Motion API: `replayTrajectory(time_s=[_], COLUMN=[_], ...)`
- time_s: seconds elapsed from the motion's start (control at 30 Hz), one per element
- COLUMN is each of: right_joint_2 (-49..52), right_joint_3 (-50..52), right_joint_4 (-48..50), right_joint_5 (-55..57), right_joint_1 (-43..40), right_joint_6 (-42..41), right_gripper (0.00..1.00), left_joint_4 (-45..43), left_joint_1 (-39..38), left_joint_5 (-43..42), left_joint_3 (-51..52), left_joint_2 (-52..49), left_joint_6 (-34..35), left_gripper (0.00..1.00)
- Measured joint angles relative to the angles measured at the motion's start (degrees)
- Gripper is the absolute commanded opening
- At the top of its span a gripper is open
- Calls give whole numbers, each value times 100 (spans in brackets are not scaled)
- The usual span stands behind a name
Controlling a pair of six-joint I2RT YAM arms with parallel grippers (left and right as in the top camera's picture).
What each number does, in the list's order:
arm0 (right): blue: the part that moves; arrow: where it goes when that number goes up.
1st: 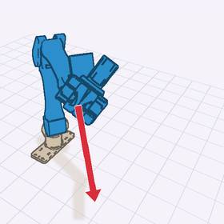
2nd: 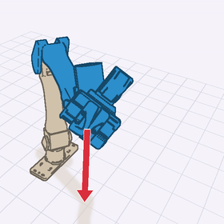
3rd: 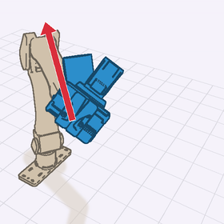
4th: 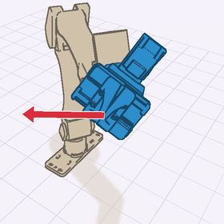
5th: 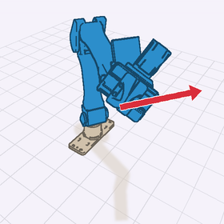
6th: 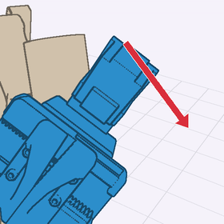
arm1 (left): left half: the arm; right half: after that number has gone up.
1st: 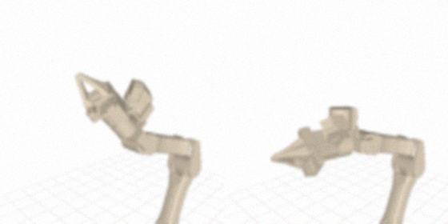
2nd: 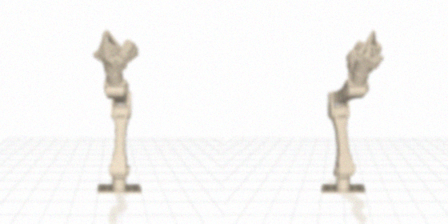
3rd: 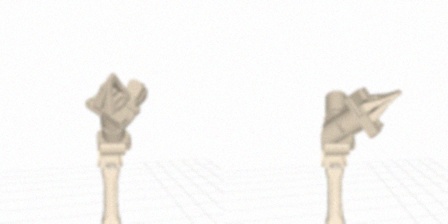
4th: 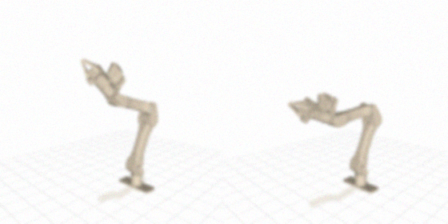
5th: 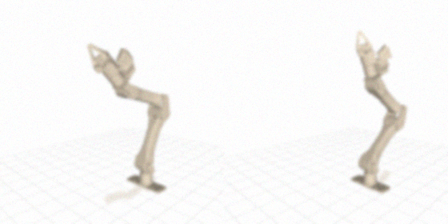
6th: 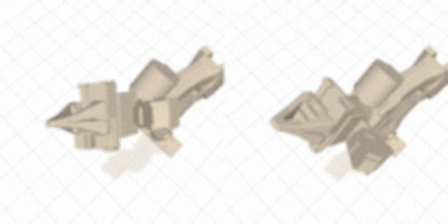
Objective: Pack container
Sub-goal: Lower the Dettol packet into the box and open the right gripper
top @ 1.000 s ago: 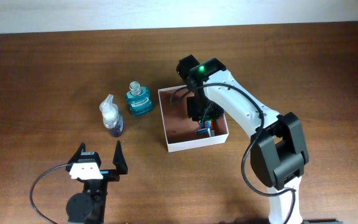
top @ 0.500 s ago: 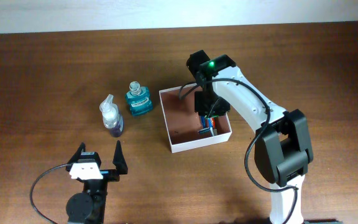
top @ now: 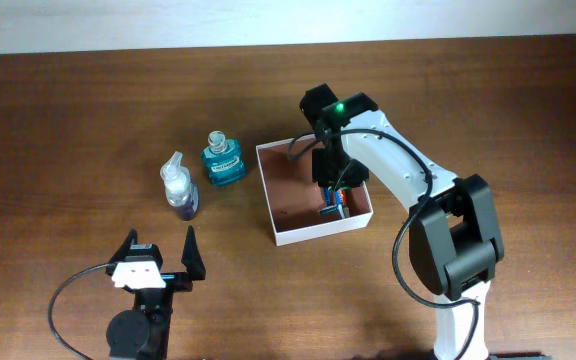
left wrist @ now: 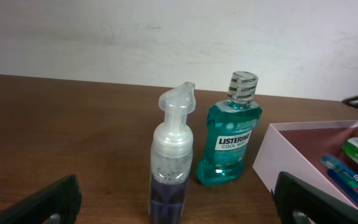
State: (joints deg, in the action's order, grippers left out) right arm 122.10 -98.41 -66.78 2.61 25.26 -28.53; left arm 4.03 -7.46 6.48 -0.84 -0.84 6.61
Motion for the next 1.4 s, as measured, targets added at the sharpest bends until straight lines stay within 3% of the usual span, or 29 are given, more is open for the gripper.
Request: replayTrajectory(time_s=[0.1, 0.13, 0.27, 0.43, 0.53, 0.7, 0.93, 1.4], right_joint_2=[0, 0, 0, 0, 0, 0, 0, 0], right_joint_3=[160, 188, 236, 238, 238, 238, 238, -103], right_joint_4=[81, 107, 179, 232, 262, 286, 304, 107], right_joint_5=[-4, -4, -2, 0, 2, 4, 17, 24], right_joint_1=[0, 0, 0, 0, 0, 0, 0, 0], right_joint_6=[2, 0, 2, -2, 2, -15, -15, 184], right_gripper=[11, 19, 27, 31, 46, 53, 62, 66], left_joint_4=[0, 0, 0, 0, 0, 0, 0, 0], left_joint_1=[0, 0, 0, 0, 0, 0, 0, 0], left_joint_5=[0, 0, 0, 0, 0, 0, 0, 0], left_joint_3=[0, 0, 0, 0, 0, 0, 0, 0], left_joint_2=[0, 0, 0, 0, 0, 0, 0, 0], left_joint_6=[0, 0, 0, 0, 0, 0, 0, 0], left_gripper=[99, 99, 99, 99, 99, 100, 100, 99])
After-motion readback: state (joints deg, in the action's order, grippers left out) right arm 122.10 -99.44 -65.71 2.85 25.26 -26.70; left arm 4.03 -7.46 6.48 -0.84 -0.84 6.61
